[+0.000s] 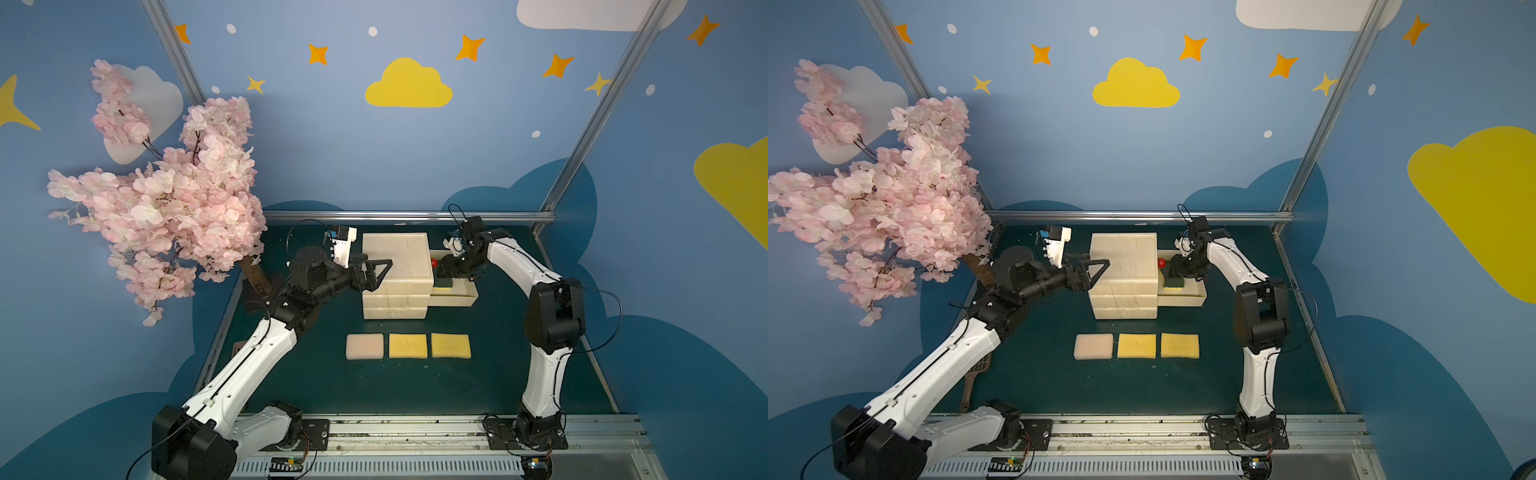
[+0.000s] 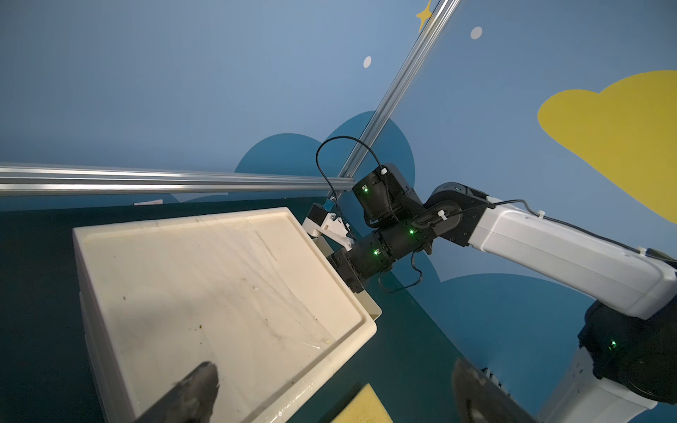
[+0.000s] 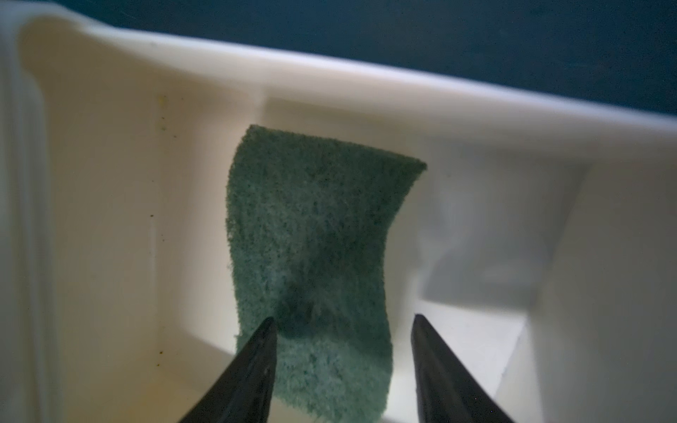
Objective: Take the sponge out of the drawer
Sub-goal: Pick up the sponge from the drawer.
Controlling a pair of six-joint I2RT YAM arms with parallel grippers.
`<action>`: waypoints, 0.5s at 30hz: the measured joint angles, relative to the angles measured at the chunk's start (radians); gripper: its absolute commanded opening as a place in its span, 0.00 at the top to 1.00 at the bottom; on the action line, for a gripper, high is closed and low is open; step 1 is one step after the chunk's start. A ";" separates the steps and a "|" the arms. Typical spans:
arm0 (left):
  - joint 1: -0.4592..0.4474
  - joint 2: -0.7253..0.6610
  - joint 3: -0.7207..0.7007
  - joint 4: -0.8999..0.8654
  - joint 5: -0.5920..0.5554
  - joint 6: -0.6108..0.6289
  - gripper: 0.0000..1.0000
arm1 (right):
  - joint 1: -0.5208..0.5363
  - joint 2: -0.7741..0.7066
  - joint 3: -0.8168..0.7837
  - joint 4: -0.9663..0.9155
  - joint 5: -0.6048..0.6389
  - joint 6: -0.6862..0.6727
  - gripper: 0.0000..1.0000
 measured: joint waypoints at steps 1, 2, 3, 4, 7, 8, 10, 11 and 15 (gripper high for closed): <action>0.000 0.000 0.000 0.000 0.000 0.000 0.01 | 0.000 0.003 0.000 0.000 -0.005 0.004 0.47; 0.000 0.000 0.000 0.000 0.000 0.000 0.01 | 0.000 0.006 0.000 0.000 -0.009 0.006 0.48; 0.000 0.000 0.000 0.000 0.000 0.000 0.01 | 0.000 0.010 0.000 0.000 -0.015 0.008 0.50; 0.000 0.000 0.000 0.000 0.000 0.000 0.01 | 0.000 0.011 0.000 0.001 -0.021 0.011 0.54; 0.001 -0.009 -0.005 0.000 0.000 0.000 0.01 | 0.000 0.011 0.000 0.002 -0.032 0.014 0.70; 0.001 -0.013 -0.009 0.000 0.000 0.000 0.01 | 0.000 0.011 0.000 0.003 -0.034 0.018 0.75; 0.001 -0.025 -0.018 -0.002 -0.001 0.000 0.01 | -0.002 0.011 -0.001 0.006 -0.038 0.019 0.93; 0.002 -0.029 -0.020 -0.002 -0.001 0.000 0.01 | -0.002 0.011 -0.001 0.007 -0.038 0.018 1.00; 0.003 -0.040 -0.023 -0.002 -0.001 0.000 0.01 | -0.002 0.008 -0.004 0.015 -0.037 0.018 1.00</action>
